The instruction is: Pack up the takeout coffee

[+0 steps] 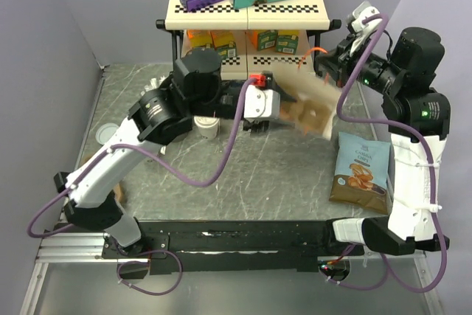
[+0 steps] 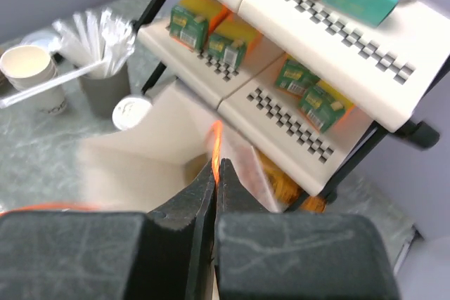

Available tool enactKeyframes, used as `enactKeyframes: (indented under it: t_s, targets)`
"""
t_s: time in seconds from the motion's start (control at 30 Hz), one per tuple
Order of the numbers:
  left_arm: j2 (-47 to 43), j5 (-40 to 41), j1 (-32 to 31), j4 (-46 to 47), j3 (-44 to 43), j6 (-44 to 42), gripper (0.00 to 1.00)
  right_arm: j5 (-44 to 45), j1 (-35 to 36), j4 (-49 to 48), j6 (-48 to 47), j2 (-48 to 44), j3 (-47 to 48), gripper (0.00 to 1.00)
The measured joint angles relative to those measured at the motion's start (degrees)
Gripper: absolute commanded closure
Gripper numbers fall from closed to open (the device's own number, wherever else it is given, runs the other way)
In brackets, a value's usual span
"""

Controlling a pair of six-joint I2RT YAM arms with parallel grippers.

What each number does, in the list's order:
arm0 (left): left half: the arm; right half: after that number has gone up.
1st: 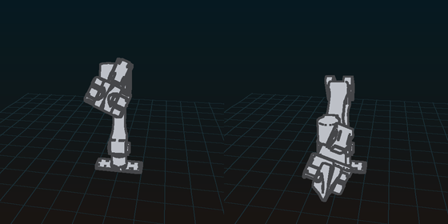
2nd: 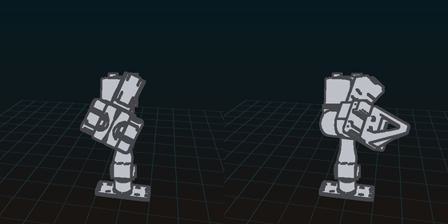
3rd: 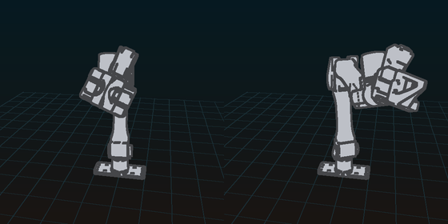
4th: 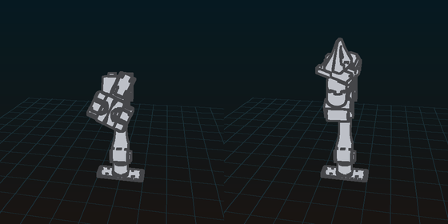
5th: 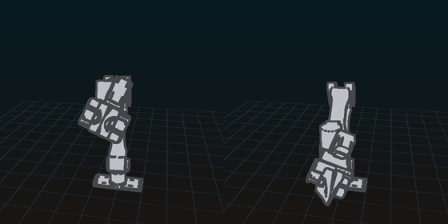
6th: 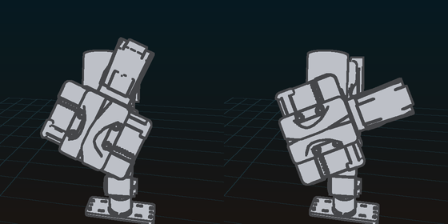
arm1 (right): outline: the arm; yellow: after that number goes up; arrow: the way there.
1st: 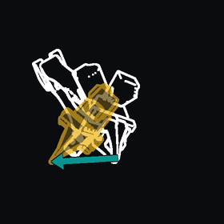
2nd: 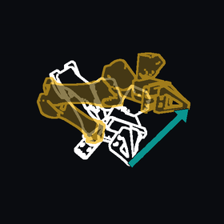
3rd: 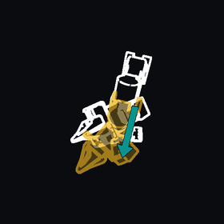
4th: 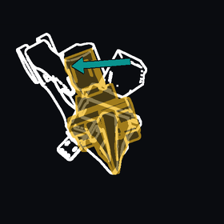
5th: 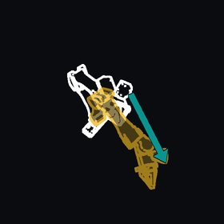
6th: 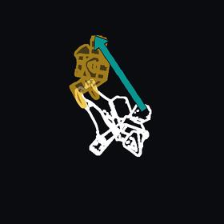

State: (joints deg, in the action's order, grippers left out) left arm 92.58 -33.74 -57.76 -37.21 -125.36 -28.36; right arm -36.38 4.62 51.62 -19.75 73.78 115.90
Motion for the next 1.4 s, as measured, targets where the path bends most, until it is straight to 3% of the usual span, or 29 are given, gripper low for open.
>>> enactKeyframes:
  t_s: [0.07,0.1,0.23,0.4,0.6,0.63,0.73,0.83,1.07,1.27,1.37,1.4]
  targets:
    - [-2.8,2.89,-1.27,0.46,3.54,-0.42,0.03,-0.04,0.09,-1.66,0.35,0.59,0.72,1.0]
    - [-5.81,4.66,-1.27,2.43,8.92,-0.96,0.02,-0.02,0.11,-1.4,0.42,0.52,0.55,1.0]
    - [-16.09,9.38,-0.31,3.65,24.37,-5.22,0.01,-0.39,0.66,1.29,0.9,1.33,3.3,1.0]
    - [-18.78,11.96,-0.39,6.8,26.32,-7.82,0.01,-0.74,1.38,1.86,0.92,0.17,4.52,1.0]
    - [-15.72,8.76,-2.08,6.82,22.12,-7.85,0.01,-0.83,2.21,1.73,1.46,-3.69,0.0,1.0]
    - [-15.32,8.57,-2.75,7.04,22.16,-7.8,0.02,-0.9,2.29,1.75,1.53,-3.93,-0.5,1.0]
    - [-13.81,8.26,-5.03,7.41,22.25,-7.93,0.24,-1.09,2.54,1.64,1.99,-4.39,-1.92,1.0]
    - [-10.54,7.19,-6.45,6.05,19.8,-7.67,0.33,-1.2,2.62,1.7,2.27,-4.83,-3.32,1.0]
    - [-5.57,5.7,-8.13,5.62,15.34,-6.43,0.31,-1.29,2.64,2.03,2.34,-7.23,-6.82,1.0]
    - [-4.46,4.63,-8.87,6.1,14.19,-6.08,0.4,-1.64,2.75,1.99,2.38,-7.58,-7.52,1.0]
    - [-2.51,4.11,-9.03,5.92,12.46,-5.66,0.58,-1.84,2.78,1.75,2.47,-7.61,-7.98,1.0]
    - [-1.64,3.96,-9.09,5.62,11.72,-5.57,0.77,-1.99,2.82,1.64,2.58,-7.63,-8.31,1.0]
